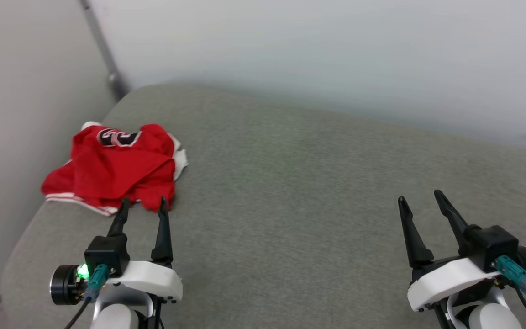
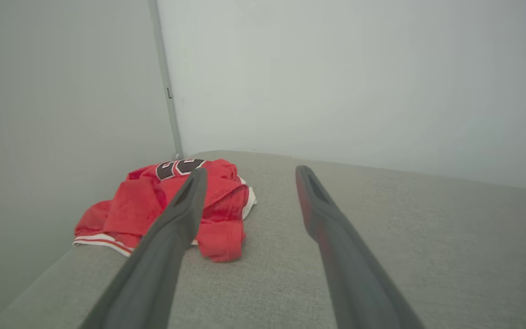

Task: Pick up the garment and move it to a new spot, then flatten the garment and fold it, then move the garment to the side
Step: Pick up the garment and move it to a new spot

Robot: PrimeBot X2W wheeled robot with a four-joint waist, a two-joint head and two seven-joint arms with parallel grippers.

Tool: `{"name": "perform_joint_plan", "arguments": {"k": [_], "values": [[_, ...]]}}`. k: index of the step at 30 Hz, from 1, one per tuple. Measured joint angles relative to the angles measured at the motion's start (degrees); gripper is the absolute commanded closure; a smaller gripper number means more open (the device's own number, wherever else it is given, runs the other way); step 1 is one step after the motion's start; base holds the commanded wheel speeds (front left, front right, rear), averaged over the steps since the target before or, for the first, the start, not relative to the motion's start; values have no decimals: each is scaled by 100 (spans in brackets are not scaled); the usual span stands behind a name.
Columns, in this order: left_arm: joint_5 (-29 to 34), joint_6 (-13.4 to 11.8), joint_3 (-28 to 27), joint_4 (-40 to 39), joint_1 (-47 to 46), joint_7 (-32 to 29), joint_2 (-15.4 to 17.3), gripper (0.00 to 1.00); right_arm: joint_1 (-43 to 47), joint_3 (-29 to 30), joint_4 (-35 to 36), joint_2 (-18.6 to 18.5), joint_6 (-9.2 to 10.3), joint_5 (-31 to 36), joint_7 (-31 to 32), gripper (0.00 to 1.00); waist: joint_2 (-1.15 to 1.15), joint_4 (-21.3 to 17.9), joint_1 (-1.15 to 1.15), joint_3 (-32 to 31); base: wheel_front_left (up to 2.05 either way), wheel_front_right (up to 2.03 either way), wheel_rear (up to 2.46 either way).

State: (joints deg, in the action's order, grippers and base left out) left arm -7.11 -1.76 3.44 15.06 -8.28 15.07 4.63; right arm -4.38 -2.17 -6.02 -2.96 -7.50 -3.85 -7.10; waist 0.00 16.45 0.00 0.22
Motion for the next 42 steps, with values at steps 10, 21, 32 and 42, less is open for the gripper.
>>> {"name": "perform_joint_plan", "arguments": {"k": [10, 21, 32, 42], "values": [[-144, -27, -245, -102, 48, 0, 58, 0, -69, -246, 1, 1, 0, 37, 0, 0, 0, 864, 0, 87, 0, 0, 0], [-174, -45, -224, -193, 91, -16, 92, 0, -120, -300, -11, 1, 0, 30, -1, 0, 0, 1182, 0, 150, 0, 0, 0], [-359, 22, -271, -414, -987, -555, 297, 0, -510, -365, 212, -2, -1, 180, 136, 0, 0, 807, 0, 613, 0, 0, 0], [-866, 343, -554, -346, -2451, -2451, 1023, 0, -885, -252, 469, -215, 0, 191, 208, 0, 0, 124, 1, 1590, 0, 0, 0]]}}
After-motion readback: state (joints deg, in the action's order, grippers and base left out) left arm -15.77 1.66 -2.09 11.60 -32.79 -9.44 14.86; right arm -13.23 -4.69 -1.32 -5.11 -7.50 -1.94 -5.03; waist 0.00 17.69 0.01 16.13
